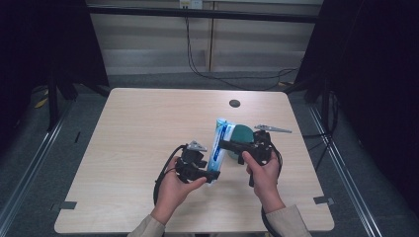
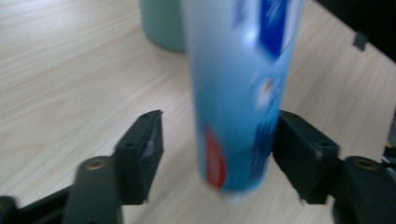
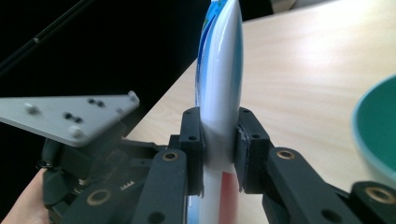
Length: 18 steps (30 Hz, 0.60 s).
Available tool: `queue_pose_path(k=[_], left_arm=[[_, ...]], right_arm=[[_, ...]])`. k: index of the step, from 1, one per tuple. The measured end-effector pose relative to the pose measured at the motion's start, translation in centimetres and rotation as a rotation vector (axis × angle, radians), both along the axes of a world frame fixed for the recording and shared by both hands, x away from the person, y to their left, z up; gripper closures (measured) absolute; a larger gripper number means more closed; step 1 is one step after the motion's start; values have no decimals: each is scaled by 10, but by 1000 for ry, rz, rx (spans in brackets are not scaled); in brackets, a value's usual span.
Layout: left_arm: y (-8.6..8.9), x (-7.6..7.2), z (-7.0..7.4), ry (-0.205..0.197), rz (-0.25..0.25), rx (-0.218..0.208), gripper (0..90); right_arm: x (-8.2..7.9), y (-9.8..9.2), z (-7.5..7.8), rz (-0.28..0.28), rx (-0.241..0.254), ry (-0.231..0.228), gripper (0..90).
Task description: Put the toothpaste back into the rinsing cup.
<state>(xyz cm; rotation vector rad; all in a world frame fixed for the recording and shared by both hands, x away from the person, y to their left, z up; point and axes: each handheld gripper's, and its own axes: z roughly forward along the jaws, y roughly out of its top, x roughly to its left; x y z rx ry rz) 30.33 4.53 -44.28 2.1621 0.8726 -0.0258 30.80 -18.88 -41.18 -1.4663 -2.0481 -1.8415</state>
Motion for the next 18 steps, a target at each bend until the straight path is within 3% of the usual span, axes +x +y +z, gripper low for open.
queue_pose_path(k=[2,5,8,18], left_arm=[[4,1,-4,9,7,-7,253],[10,2,-10,-8,4,26,231],[18,4,-19,0,14,48,206],[33,4,-44,6,25,121,186]], right_arm=[[-1,-3,5,-15,-22,-34,752],[-3,-6,12,-30,-74,-85,751],[-6,-9,17,-40,-116,-122,749],[-8,-11,23,-67,-182,-196,746]])
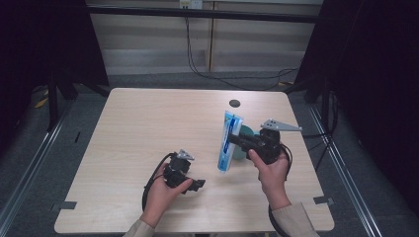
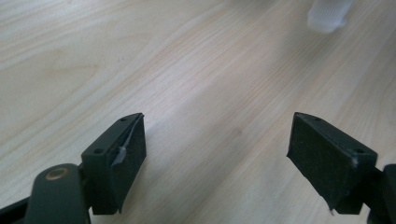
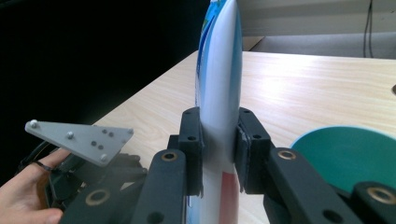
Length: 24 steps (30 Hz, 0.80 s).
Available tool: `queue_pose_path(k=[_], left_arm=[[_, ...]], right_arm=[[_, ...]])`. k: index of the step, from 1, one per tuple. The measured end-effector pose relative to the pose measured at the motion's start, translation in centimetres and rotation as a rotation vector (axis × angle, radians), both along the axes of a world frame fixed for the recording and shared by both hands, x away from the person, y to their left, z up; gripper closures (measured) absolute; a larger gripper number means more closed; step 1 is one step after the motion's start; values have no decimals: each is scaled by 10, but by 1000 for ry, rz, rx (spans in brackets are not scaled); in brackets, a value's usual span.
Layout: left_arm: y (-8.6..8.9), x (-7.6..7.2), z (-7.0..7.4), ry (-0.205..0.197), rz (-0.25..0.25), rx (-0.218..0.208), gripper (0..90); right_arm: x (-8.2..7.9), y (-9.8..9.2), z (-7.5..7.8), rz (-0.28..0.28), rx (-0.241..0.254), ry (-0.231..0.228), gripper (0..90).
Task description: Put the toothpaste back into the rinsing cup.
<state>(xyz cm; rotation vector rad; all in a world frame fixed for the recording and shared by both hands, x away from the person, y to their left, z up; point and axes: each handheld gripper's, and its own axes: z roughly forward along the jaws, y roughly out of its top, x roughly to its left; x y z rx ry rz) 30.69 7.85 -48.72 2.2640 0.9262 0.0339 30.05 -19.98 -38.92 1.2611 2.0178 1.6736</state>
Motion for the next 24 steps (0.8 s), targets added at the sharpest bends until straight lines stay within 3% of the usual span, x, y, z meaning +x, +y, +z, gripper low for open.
queue_pose_path(k=[5,7,10,16,24], left_arm=[[8,0,-6,-19,13,-16,173],[9,-1,-6,-43,7,8,173],[10,-2,-11,-133,-15,40,161],[15,-8,-19,-232,-41,32,155],[16,-10,-21,-244,-33,15,151]], right_arm=[[0,-2,2,-15,-19,-28,745],[0,-3,3,-21,-22,-33,744],[0,-3,6,-23,-22,-43,744],[1,-3,12,-22,-38,-57,743],[4,-4,21,-23,-33,-66,743]])
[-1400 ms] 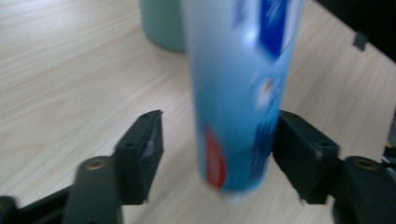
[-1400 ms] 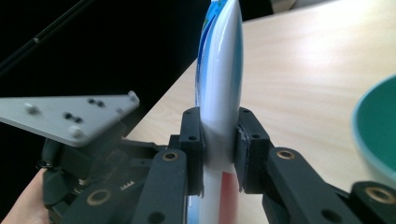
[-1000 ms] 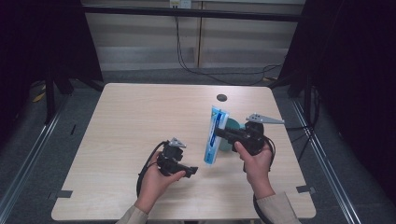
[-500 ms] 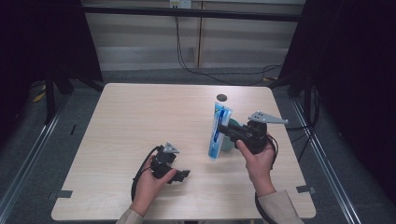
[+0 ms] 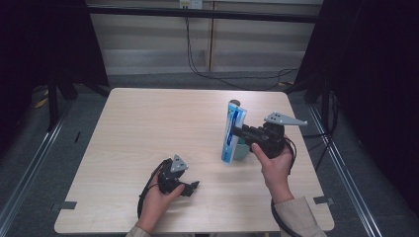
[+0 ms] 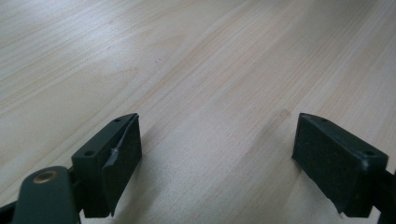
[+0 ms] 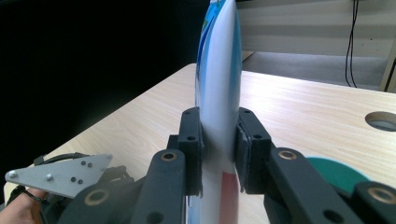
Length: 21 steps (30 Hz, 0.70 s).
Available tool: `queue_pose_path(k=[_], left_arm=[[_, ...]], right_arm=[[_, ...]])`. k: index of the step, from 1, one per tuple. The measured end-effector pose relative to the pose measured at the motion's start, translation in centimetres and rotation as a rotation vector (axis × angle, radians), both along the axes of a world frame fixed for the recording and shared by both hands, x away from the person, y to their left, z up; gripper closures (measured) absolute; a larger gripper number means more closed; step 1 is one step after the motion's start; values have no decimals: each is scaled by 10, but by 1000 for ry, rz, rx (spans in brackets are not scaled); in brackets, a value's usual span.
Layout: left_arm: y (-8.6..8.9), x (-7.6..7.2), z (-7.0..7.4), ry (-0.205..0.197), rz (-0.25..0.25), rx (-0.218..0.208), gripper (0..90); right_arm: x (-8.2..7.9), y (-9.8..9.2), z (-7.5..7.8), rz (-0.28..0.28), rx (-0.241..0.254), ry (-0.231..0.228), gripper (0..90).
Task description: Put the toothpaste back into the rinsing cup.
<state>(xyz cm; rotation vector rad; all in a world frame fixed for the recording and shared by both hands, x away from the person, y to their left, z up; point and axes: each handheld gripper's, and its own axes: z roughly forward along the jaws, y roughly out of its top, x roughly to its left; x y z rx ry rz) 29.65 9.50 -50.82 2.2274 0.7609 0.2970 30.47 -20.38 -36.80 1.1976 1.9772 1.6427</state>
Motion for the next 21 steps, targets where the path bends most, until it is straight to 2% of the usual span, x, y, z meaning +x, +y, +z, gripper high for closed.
queue_pose_path(k=[6,10,21], left_arm=[[0,0,0,1,1,1,149],[0,0,0,0,0,0,149],[-1,0,0,-4,9,-7,149]], right_arm=[[2,0,6,-2,6,-9,743],[3,2,13,-7,-15,-29,744],[7,3,28,-27,-35,-68,743]])
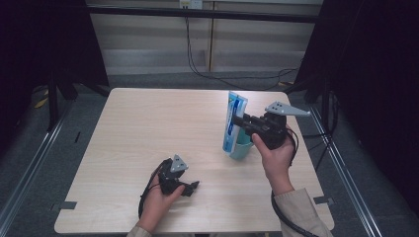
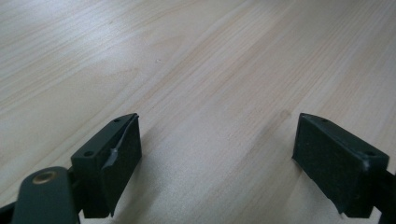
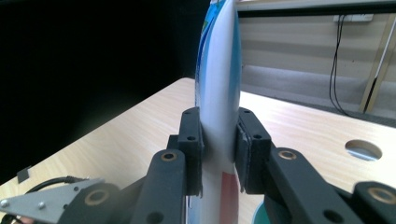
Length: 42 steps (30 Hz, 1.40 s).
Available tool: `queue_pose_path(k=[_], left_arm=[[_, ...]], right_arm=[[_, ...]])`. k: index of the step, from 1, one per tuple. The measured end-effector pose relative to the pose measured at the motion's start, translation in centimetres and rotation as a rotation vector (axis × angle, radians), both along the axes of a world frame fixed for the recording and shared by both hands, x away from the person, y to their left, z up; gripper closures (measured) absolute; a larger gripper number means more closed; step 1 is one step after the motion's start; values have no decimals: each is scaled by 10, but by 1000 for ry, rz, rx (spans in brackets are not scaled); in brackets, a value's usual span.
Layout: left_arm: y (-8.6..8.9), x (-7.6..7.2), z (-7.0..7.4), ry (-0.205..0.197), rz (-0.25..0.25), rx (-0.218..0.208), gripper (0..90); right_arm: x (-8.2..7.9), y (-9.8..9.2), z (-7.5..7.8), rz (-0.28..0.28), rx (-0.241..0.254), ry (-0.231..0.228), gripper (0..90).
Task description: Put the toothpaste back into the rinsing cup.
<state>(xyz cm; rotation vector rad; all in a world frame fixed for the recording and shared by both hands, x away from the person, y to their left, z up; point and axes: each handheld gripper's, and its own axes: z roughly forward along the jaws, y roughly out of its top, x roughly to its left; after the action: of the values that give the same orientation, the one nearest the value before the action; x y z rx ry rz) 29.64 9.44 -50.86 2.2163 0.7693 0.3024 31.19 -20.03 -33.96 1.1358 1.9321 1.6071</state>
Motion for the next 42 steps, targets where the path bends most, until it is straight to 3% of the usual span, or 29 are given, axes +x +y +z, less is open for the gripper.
queue_pose_path(k=[19,42], left_arm=[[0,0,0,1,0,-1,149],[0,0,0,1,3,-1,150]], right_arm=[[12,-4,21,-62,-21,-54,743],[30,-17,18,-159,-46,-76,742]])
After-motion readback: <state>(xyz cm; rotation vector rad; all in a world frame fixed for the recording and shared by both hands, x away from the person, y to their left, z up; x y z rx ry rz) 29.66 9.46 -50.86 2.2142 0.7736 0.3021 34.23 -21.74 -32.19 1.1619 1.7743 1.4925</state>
